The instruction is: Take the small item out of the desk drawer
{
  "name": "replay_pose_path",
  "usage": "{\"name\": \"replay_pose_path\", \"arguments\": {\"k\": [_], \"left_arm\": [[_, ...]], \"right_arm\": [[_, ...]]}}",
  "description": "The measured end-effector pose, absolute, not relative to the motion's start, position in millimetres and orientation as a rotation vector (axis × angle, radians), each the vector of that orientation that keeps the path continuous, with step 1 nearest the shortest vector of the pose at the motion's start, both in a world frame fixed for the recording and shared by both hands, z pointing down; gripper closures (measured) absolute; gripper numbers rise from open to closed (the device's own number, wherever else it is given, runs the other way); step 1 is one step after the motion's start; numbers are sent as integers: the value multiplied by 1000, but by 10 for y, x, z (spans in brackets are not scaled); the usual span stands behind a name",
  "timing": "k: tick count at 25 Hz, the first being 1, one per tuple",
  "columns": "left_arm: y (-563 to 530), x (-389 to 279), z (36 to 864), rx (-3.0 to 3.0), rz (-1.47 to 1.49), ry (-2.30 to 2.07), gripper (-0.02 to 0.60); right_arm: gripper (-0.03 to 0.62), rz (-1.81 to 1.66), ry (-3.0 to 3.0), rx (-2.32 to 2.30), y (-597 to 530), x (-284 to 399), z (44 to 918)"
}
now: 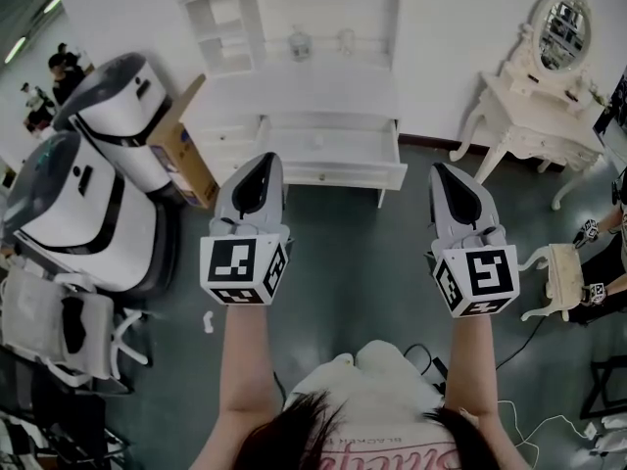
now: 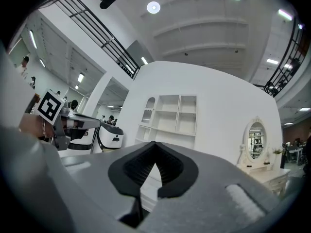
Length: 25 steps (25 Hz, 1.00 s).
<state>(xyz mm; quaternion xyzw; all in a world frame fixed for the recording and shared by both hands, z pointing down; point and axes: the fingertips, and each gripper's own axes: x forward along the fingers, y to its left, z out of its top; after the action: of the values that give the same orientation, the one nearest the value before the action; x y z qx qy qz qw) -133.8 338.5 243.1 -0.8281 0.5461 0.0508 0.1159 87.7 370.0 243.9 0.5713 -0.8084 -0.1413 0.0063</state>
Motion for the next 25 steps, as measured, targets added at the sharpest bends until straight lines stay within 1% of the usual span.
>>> {"name": "replay_pose_path", "arguments": {"k": [14,25], "left_arm": [[3057,-1432,2543,-2426,129,1638,567],[2437,-1374,2566,-2408,116,1662,567]], "right_arm": [[592,-392,-2549,1757,3269,816,2550],[592,-372,-2573,1723,2564,859,2614]]}}
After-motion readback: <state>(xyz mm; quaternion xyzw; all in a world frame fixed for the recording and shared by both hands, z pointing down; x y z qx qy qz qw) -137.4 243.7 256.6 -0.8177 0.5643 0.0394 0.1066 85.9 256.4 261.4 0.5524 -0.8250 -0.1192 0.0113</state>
